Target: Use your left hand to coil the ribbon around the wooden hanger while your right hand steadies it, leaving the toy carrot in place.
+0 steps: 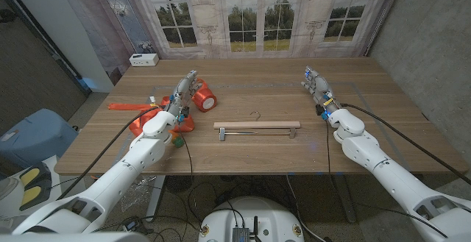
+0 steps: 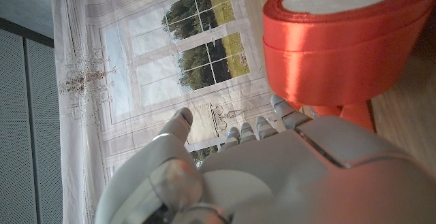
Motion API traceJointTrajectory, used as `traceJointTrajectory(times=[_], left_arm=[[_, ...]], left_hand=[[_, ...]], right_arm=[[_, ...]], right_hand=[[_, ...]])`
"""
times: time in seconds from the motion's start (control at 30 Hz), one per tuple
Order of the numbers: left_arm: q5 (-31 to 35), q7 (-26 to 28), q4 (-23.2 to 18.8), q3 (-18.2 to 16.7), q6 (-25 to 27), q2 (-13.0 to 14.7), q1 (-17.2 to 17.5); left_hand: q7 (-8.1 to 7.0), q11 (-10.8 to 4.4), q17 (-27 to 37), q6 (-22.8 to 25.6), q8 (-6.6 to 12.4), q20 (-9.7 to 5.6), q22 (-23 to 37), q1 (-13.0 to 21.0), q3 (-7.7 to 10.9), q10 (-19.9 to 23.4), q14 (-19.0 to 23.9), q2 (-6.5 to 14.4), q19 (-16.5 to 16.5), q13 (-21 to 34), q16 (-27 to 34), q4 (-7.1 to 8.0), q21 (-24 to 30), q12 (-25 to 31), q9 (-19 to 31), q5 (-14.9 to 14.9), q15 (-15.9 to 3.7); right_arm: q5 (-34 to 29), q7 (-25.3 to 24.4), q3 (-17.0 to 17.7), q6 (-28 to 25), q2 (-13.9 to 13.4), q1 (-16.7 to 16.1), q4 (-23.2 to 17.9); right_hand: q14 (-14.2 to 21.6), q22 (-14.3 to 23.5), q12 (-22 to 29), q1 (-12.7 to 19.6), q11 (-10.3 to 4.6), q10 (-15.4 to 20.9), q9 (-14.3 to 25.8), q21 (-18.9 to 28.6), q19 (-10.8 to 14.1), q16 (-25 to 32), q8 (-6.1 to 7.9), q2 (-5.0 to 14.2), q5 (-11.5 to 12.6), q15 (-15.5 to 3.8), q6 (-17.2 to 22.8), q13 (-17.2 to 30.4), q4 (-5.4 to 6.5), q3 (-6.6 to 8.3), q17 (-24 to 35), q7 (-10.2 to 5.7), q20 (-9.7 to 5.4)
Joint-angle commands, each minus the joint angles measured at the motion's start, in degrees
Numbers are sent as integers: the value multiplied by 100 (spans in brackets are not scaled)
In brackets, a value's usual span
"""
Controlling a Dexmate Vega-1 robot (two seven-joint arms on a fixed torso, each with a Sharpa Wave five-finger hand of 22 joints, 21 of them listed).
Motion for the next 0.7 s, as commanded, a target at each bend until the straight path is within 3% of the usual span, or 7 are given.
traceJointTrajectory(times=[0.03,0.5,0.7], left_arm=[[27,40,-74,-1,34,40,35],[59,46,-97,8,61,77,35],[71,31,-89,24,66,75,19]], left_hand=[[4,-6,16,-37,24,42,15,51,40,-32,-55,4,-1,24,39,3,17,32,7,39,-11],[4,14,12,-18,33,46,14,68,23,-7,-45,-42,15,24,39,-55,-15,39,8,22,-8],[9,19,12,-1,39,54,14,71,19,-2,-41,-48,15,24,39,-67,-24,40,8,18,0]], right_arm=[[-68,-117,-8,-82,-52,-50,-94],[-645,-857,-105,-694,-467,-254,-914],[-921,-1223,-135,-1191,-745,-398,-1467]], right_hand=[[-46,30,29,44,61,8,26,31,56,34,38,-9,33,9,48,29,9,42,15,-1,4],[12,30,39,79,26,46,27,24,39,52,56,0,28,62,106,30,-3,56,14,-47,81],[113,34,48,97,-34,94,30,12,-12,86,60,16,14,188,152,32,4,62,23,-102,379]])
